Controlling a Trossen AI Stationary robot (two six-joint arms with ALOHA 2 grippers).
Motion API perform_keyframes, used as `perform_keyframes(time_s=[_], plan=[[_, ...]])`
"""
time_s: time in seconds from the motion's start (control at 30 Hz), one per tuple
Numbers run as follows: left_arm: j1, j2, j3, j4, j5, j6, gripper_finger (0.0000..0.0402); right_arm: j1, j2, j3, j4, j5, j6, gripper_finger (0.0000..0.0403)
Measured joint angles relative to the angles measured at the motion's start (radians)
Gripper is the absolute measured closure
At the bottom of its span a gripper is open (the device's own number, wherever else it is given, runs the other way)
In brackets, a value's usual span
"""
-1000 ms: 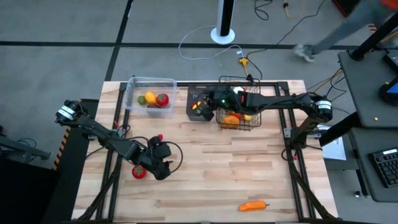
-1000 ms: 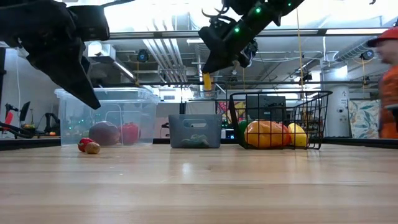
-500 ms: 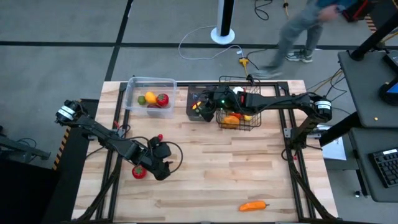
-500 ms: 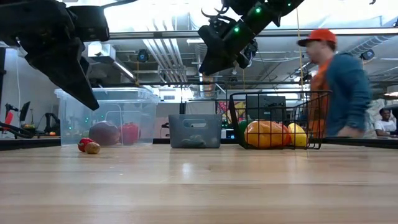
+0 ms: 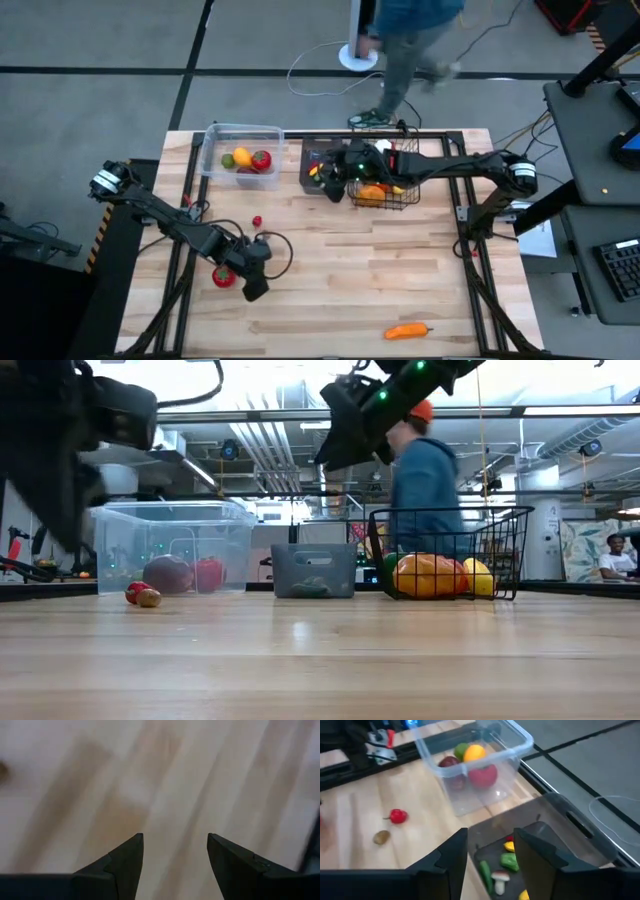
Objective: Sort produce into baskets
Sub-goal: Put the red tomato into the transparent bin
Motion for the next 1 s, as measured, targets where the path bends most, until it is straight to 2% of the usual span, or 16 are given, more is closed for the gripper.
perform_keyframes(time_s=[0.1, 0.2, 0.3, 0.37, 0.47, 0.53, 0.63, 0.83, 1.0], plan=[[-0.008, 0.000, 0.041, -0.093, 0.087, -0.086, 0.0200, 0.023, -0.005, 0.011, -0.001, 0.000, -0.003, 0.0254], [-0.032, 0.000, 0.116, -0.233, 0.118, -0.144, 0.0200, 0.046, -0.006, 0.019, -0.003, -0.001, -0.015, 0.0254], [-0.068, 0.000, 0.219, -0.383, 0.107, -0.194, 0.0200, 0.065, -0.006, 0.020, -0.005, 0.000, -0.022, 0.0251], [-0.093, 0.000, 0.283, -0.508, 0.058, -0.251, 0.0200, 0.074, -0.006, 0.020, -0.005, -0.001, -0.021, 0.0250], [-0.125, 0.000, 0.330, -0.700, 0.041, -0.348, 0.0200, 0.089, -0.006, 0.020, -0.005, 0.000, -0.022, 0.0251], [-0.143, 0.000, 0.339, -0.766, 0.063, -0.403, 0.0200, 0.099, -0.006, 0.020, -0.005, 0.000, -0.022, 0.0253], [-0.157, 0.000, 0.324, -0.780, 0.097, -0.458, 0.0200, 0.113, -0.006, 0.020, -0.005, 0.000, -0.023, 0.0255], [-0.179, 0.009, 0.296, -0.765, 0.100, -0.507, 0.0199, 0.126, -0.006, 0.020, -0.005, 0.000, -0.024, 0.0245], [-0.185, 0.030, 0.296, -0.760, 0.128, -0.510, 0.0171, 0.130, -0.006, 0.020, -0.005, 0.000, -0.021, 0.0236]])
